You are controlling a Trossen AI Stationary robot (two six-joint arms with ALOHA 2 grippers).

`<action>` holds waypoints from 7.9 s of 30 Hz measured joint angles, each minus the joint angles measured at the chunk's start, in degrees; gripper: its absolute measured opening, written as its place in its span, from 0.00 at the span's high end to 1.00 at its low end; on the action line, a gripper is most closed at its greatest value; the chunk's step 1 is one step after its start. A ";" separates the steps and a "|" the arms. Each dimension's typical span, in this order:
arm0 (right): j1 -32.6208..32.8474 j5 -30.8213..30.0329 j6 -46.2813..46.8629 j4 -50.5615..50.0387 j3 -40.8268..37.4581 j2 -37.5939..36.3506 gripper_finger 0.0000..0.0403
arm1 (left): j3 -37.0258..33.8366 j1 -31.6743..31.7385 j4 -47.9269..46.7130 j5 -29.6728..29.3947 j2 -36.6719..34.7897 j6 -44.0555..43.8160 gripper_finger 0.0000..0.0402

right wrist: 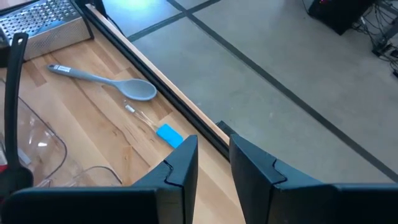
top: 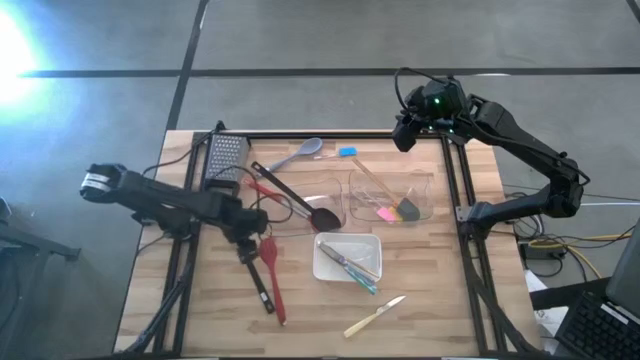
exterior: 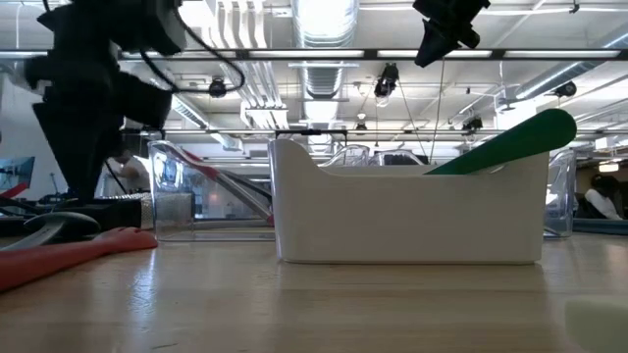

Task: Pick & Place Kitchen Items
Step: Put the black serving spoon into the left transparent bin

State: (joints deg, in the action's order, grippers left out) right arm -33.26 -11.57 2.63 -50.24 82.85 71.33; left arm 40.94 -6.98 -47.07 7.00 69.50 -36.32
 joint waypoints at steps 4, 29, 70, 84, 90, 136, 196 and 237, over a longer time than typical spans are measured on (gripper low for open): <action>0.00 0.03 0.26 -0.12 0.00 0.00 0.78 | -0.06 -0.28 -0.93 0.64 3.68 -14.73 0.42; 0.00 0.00 -8.62 -3.27 -0.02 0.02 0.80 | -0.11 0.04 -3.89 0.97 6.49 -50.85 0.42; 0.00 -0.02 -11.63 -5.51 -1.26 0.02 0.78 | 1.41 -12.70 -30.58 3.24 1.50 -82.33 0.48; 0.00 -0.02 -11.65 -5.43 -2.00 0.02 0.77 | -12.08 -12.61 -13.83 10.94 1.35 -81.66 0.49; -0.01 -0.02 -11.65 -5.29 -2.32 0.02 0.80 | -16.52 -12.61 -9.42 11.44 1.25 -81.98 0.50; 0.00 -0.04 -11.67 -5.30 -2.40 0.02 0.77 | -16.35 -11.24 2.97 5.12 0.55 -58.71 0.82; 0.00 -0.05 5.96 -6.56 -3.91 0.09 0.82 | 10.58 7.90 53.07 -71.42 7.36 113.35 0.82; 9.86 40.12 16.65 35.01 4.35 22.26 0.76 | 2.81 -4.29 92.87 -54.40 16.68 161.24 0.82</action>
State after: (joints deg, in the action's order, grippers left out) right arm -23.40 28.55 19.29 -15.23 87.20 93.59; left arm 43.76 -11.27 45.81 -47.40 86.18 124.92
